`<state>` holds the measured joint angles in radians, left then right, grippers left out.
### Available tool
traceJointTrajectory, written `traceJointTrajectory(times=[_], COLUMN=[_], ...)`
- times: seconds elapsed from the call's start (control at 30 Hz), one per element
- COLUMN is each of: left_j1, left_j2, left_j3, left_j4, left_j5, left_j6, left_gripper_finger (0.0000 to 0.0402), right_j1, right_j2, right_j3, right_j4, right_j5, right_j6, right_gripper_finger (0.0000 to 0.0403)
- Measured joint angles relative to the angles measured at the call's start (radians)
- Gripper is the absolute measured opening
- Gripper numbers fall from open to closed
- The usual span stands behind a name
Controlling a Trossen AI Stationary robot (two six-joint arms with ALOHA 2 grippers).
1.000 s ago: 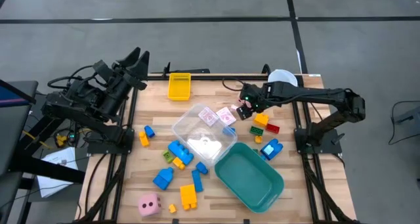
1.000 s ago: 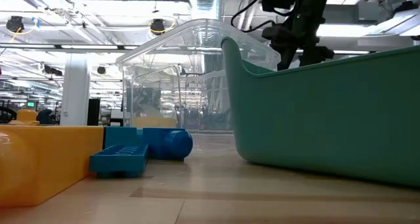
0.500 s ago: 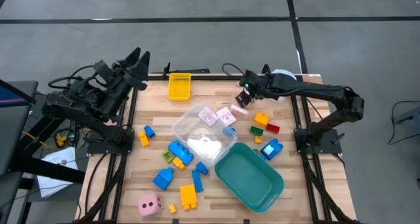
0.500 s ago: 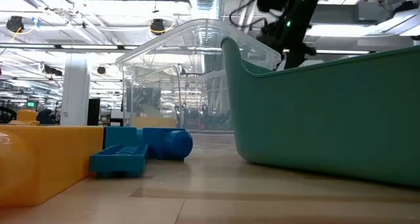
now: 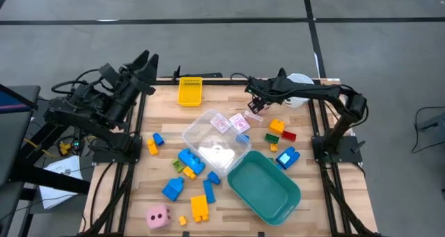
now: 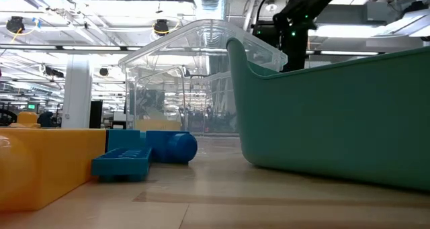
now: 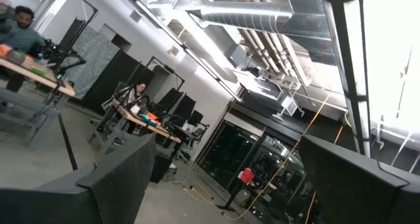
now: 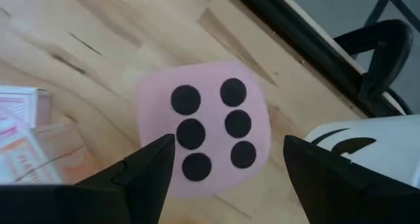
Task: Pick & Place Toys
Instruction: Put the pink die into the green bin
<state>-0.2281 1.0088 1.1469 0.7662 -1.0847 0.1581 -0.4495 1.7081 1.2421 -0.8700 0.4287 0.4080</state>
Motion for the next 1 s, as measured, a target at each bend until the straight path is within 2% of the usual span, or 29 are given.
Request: traceJointTrajectory(times=[0.13,0.43,0.53,0.67,0.77,0.93,1.0], left_j1=[0.029,0.044,0.044,0.044,0.044,0.033,0.027], left_j2=[0.0,0.0,0.0,0.0,0.0,0.0,0.001], left_j3=[0.0,0.0,0.0,0.0,0.0,0.0,0.0], left_j4=[0.0,0.0,0.0,0.0,-0.002,-0.029,-0.033], left_j5=[-0.009,-0.01,-0.011,-0.011,-0.011,-0.011,-0.011], left_j6=[-0.049,-0.069,-0.07,-0.085,-0.089,-0.092,-0.093], left_gripper_finger=[0.0374,0.0374,0.0374,0.0374,0.0374,0.0374,0.0374], right_j1=[-0.017,-0.016,0.018,0.04,0.029,0.0,-0.007], right_j2=[0.0,-0.018,-0.091,-0.248,-0.369,-0.595,-0.661], right_j3=[-0.003,-0.003,-0.055,-0.201,-0.353,-0.659,-0.743], right_j4=[0.022,-0.052,0.13,0.409,0.52,0.878,0.967], right_j5=[0.019,-0.064,-0.089,-0.221,-0.219,-0.273,-0.278], right_j6=[0.051,-0.05,-0.082,-0.098,-0.09,-0.184,-0.19], right_gripper_finger=[0.0277,0.0277,0.0277,0.0277,0.0277,0.0277,0.0277])
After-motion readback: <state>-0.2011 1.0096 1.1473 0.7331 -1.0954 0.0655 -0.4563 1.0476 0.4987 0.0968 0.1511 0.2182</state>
